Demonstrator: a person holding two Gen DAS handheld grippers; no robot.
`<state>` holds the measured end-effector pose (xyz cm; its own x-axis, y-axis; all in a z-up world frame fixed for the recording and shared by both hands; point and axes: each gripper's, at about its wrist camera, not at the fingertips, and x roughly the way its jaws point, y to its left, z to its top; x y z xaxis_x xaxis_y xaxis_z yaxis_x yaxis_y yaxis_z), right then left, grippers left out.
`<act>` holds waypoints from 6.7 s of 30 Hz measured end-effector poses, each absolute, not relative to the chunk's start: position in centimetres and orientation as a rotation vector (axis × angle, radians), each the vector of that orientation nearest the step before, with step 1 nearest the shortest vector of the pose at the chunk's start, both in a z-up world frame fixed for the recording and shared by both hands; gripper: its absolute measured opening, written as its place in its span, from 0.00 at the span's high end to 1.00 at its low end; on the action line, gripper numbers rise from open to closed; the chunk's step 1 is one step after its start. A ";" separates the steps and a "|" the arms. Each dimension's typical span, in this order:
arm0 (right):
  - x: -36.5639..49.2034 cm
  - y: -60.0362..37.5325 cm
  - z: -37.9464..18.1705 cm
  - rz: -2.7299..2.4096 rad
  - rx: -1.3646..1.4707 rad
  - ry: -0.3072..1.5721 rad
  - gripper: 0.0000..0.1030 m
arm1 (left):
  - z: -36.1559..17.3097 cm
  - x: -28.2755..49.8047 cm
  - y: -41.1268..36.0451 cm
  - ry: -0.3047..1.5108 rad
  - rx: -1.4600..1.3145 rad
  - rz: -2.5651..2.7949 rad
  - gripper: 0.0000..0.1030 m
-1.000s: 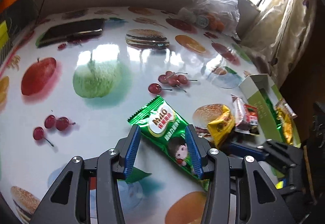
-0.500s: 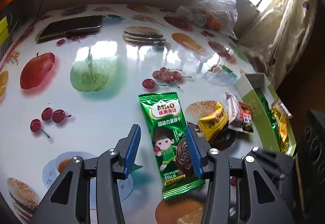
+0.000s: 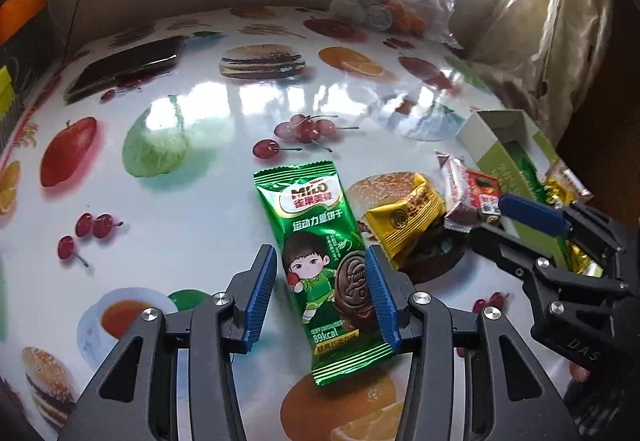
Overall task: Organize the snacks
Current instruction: 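Grasp the green Milo packet with the left tool while the right tool grasps a white candy bar, then carry the Milo packet and white candy bar over the green box with both tools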
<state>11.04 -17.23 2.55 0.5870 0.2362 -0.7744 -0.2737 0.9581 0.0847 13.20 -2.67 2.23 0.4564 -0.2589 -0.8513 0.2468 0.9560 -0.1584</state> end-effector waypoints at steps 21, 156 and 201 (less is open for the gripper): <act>14.0 -16.3 1.3 0.116 -0.075 0.938 0.65 | 1.8 12.3 -2.3 1.029 -0.004 -0.317 0.52; 10.9 -16.9 1.7 0.220 0.115 0.901 0.82 | 1.7 11.1 -2.4 0.982 0.055 -0.213 0.58; 7.2 -20.8 6.1 0.147 0.131 0.842 0.82 | 7.7 9.4 -5.9 0.885 0.031 -0.333 0.58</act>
